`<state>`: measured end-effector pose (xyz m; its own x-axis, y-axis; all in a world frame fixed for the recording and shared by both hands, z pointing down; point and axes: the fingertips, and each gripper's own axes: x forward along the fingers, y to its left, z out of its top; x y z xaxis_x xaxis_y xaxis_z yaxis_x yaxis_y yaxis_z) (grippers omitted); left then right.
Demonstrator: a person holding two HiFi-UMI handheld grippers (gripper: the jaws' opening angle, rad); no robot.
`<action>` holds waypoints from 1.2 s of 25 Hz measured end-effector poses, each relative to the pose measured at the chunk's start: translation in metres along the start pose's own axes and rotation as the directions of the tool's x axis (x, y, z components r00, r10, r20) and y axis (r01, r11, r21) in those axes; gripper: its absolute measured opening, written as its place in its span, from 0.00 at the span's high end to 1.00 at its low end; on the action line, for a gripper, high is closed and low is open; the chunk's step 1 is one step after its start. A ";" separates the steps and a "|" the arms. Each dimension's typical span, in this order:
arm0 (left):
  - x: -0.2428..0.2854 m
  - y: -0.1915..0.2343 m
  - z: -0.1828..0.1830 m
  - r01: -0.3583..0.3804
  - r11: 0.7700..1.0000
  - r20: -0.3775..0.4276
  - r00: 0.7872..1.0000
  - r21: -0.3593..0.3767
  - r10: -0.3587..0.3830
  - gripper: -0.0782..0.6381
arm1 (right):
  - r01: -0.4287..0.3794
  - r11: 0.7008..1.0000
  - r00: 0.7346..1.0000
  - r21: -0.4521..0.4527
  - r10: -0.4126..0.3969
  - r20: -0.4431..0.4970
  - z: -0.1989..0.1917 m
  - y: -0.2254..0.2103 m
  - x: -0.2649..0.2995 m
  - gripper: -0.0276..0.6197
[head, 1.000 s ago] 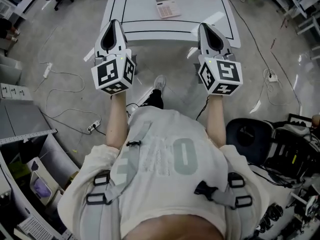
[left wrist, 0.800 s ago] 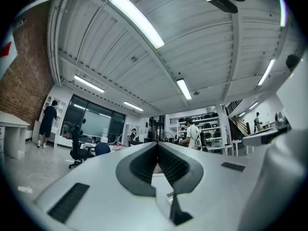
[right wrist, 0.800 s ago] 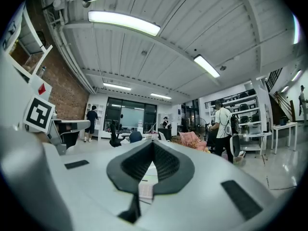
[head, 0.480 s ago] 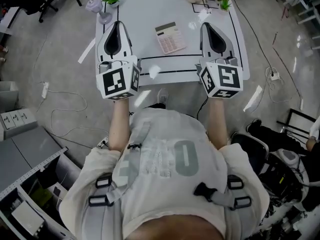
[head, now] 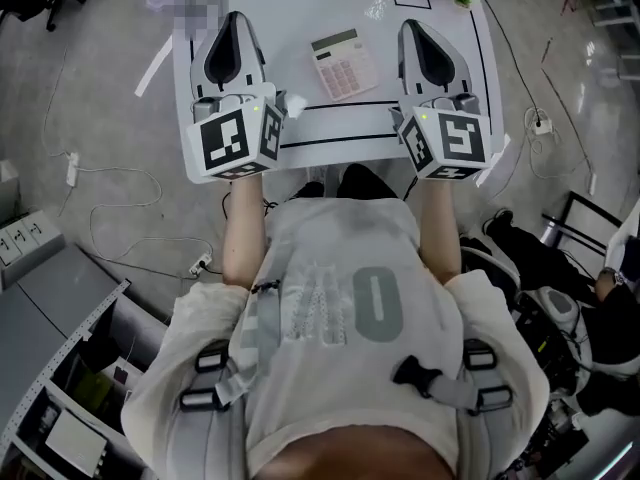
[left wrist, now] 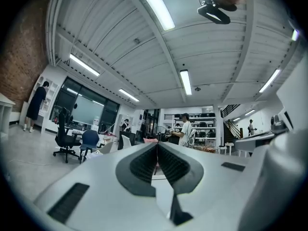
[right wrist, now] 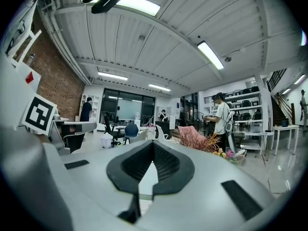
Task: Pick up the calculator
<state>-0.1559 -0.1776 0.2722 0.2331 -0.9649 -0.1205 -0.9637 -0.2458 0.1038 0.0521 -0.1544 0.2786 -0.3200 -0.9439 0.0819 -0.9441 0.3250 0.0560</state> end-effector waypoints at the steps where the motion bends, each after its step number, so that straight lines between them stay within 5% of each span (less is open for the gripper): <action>1: -0.001 0.003 -0.002 -0.004 1.000 -0.006 1.000 -0.003 0.004 0.86 | -0.004 1.000 1.000 0.000 0.004 -0.002 -0.001 0.002 0.003 0.95; 30: 0.027 -0.031 -0.020 -0.037 0.993 -0.051 0.998 0.112 0.043 0.86 | -0.141 0.990 0.990 0.026 0.141 -0.004 -0.018 -0.030 0.040 0.95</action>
<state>-0.1176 -0.1980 0.2854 0.1975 -0.9781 -0.0656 -0.9803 -0.1977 -0.0028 0.0690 -0.2009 0.2985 -0.4499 -0.8882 0.0930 -0.8912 0.4533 0.0183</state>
